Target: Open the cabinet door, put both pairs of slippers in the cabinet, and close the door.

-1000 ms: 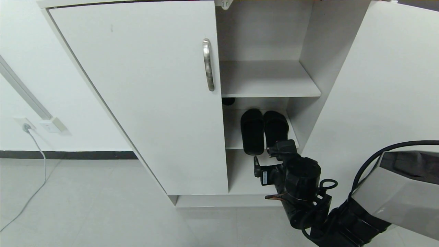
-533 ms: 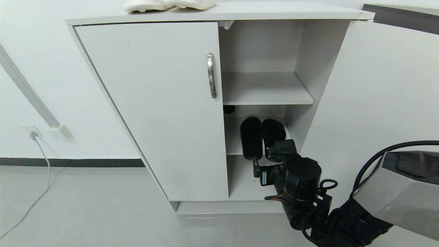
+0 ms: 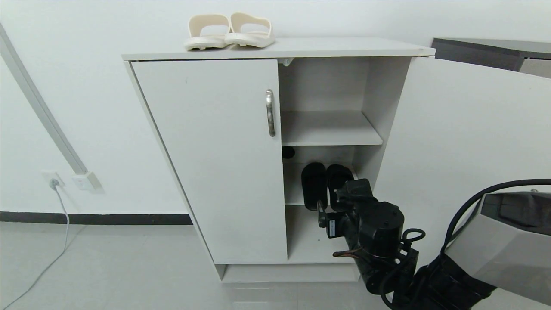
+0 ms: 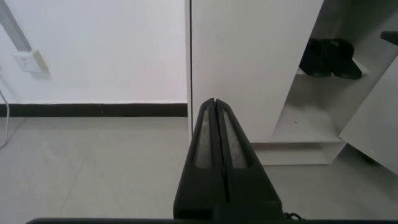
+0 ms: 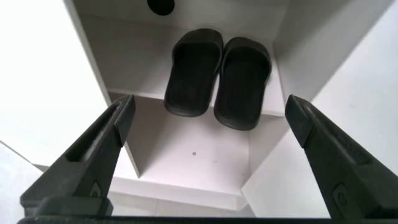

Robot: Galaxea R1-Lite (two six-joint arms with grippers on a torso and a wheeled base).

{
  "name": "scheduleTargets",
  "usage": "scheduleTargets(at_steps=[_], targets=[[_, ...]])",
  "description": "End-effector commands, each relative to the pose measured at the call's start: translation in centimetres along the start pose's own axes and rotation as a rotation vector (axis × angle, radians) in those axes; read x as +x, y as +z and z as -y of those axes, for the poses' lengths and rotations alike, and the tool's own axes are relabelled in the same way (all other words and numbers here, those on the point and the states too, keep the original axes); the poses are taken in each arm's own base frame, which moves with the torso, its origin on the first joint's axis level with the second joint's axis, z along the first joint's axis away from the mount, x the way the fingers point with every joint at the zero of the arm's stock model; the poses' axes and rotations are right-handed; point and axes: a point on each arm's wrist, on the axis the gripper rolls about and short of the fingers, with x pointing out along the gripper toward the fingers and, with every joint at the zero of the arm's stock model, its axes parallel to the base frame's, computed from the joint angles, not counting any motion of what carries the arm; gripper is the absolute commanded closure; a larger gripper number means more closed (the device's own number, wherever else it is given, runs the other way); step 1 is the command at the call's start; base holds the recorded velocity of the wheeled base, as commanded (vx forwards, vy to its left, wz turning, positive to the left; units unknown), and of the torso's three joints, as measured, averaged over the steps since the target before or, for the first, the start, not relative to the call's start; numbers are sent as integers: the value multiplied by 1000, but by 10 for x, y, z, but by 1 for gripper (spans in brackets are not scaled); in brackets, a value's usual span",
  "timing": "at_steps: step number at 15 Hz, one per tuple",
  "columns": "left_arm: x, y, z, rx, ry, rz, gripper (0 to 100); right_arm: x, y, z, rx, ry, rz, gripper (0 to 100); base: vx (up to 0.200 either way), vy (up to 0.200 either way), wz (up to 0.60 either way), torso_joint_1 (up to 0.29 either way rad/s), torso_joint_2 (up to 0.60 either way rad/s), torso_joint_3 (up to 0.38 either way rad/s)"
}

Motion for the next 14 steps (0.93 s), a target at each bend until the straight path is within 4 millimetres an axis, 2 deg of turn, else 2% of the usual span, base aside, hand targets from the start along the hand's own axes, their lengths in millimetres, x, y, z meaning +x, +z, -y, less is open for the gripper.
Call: scheduleTargets(at_steps=[1,14], targets=[[0,0,0,1,0,0,100,-3,-3,2,-11,0,-13,0,0,0,0,7,7,56],[0,0,0,-2,0,-2,100,-6,-11,9,-25,0,-33,0,0,0,0,0,0,0]])
